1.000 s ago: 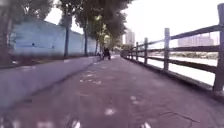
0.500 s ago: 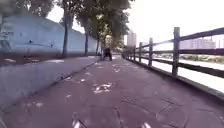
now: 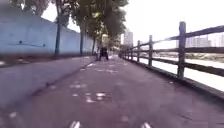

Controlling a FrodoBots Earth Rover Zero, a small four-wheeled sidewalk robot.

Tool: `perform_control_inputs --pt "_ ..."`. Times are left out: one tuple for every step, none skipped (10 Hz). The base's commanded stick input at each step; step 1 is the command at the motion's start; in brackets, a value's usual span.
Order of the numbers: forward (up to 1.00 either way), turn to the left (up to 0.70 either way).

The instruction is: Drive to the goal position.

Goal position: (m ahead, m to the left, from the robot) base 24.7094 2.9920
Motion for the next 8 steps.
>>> perform_control_inputs --pt "0.85 0.0" --pt "0.85 0.0" --pt "0.85 0.0" --pt "0.85 0.0" --pt "0.85 0.0" --pt "0.85 -0.02" --pt "0.85 -0.34" --pt "0.85 -0.34"
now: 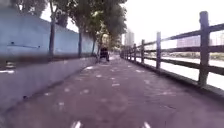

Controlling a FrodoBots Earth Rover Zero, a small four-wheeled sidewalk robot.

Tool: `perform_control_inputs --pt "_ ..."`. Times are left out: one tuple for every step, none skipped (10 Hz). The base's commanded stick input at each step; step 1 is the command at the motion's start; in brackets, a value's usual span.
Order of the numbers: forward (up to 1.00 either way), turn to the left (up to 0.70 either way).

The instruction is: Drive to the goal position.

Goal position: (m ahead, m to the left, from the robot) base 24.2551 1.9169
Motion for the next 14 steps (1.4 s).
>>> perform_control_inputs --pt "0.85 -0.28" --pt "0.85 -0.06" --pt "0.85 0.0" --pt "0.85 0.0" --pt "0.85 0.0" --pt "0.85 0.0" --pt "0.85 0.0" --pt "0.85 0.0" --pt "0.85 0.0" --pt "0.85 0.0" --pt "0.85 0.0" --pt "0.85 0.0" --pt "0.85 0.0" --pt "0.85 0.0"
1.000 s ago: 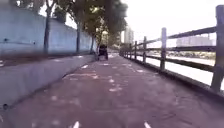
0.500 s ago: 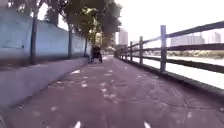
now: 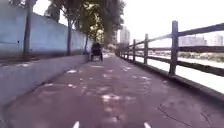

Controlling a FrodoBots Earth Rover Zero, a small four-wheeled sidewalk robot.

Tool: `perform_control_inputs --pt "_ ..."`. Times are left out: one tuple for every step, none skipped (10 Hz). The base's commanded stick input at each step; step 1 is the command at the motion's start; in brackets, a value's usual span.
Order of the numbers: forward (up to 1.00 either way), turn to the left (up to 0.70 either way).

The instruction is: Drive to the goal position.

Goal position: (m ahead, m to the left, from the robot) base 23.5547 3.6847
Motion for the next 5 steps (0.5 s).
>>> perform_control_inputs --pt "0.85 0.0" --pt "0.85 0.0" --pt "0.85 0.0" --pt "0.85 0.0" --pt "0.85 0.0"
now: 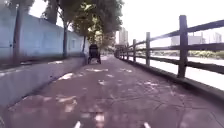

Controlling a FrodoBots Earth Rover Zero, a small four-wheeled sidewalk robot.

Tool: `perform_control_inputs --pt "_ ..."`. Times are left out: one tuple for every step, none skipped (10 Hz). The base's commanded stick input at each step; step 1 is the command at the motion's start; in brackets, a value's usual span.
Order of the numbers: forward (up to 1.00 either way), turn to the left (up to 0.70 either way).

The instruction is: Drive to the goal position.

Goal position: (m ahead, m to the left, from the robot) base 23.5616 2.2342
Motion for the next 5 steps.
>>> perform_control_inputs --pt "0.85 0.0" --pt "0.85 0.0" --pt "0.85 0.0" --pt "0.85 0.0" --pt "0.85 0.0"
